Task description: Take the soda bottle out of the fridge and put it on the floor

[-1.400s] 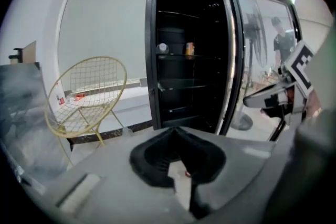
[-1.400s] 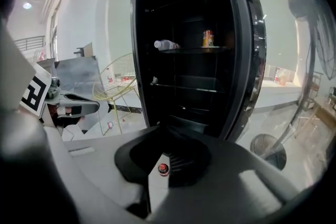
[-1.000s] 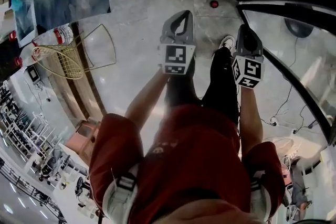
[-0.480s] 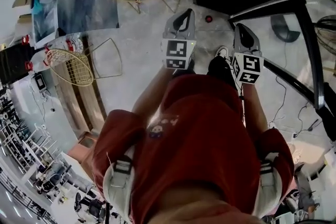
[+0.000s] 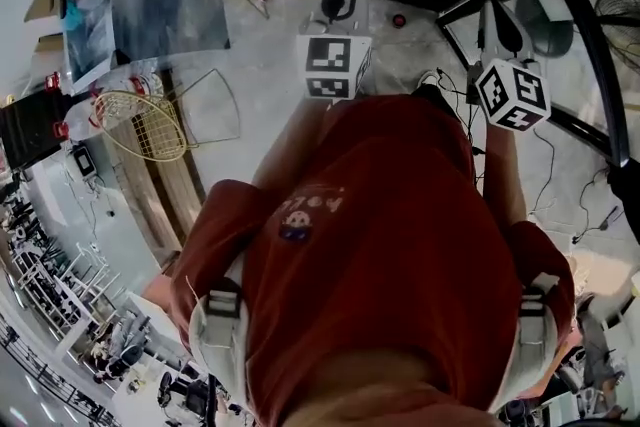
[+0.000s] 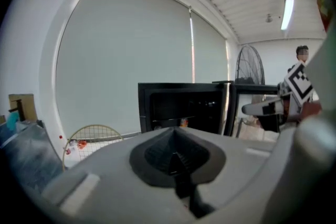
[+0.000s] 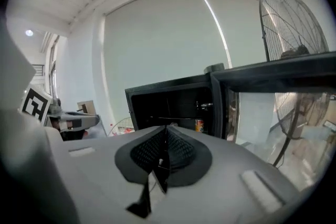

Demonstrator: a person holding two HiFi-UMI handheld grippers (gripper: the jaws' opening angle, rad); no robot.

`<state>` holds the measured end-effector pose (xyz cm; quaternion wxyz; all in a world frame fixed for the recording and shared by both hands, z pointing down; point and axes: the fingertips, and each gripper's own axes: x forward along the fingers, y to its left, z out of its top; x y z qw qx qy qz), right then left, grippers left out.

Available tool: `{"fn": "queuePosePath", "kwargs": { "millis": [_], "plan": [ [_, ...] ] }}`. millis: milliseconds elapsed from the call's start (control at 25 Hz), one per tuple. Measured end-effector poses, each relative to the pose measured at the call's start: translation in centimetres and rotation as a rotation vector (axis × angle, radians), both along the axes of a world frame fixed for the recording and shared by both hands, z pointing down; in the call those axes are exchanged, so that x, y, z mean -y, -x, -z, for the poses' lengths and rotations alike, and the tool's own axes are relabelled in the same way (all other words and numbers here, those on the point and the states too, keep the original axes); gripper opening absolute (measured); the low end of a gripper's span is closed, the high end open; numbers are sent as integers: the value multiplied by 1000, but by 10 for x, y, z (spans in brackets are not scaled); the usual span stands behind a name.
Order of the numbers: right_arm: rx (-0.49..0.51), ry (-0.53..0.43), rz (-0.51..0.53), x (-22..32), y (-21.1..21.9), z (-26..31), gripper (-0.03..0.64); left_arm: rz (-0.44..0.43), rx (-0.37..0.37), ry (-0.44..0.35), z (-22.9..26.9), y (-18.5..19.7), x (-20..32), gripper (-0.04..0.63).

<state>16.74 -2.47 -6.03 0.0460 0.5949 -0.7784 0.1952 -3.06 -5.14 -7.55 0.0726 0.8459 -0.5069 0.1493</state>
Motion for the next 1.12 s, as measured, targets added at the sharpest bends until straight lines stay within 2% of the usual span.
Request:
{"fn": "queuePosePath", "kwargs": {
  "millis": [200,440,1120],
  "plan": [
    [-71,-18,-23,4,0,2,2,-9,11,4,-1,4,1,0],
    [-90,-4,-27,3,0,-3,2,-7,6,25,-1,9,-1,0],
    [-66,-2,-45,-3,-7,-3,2,16,2,27,4,11,-3,0]
  ]
}}
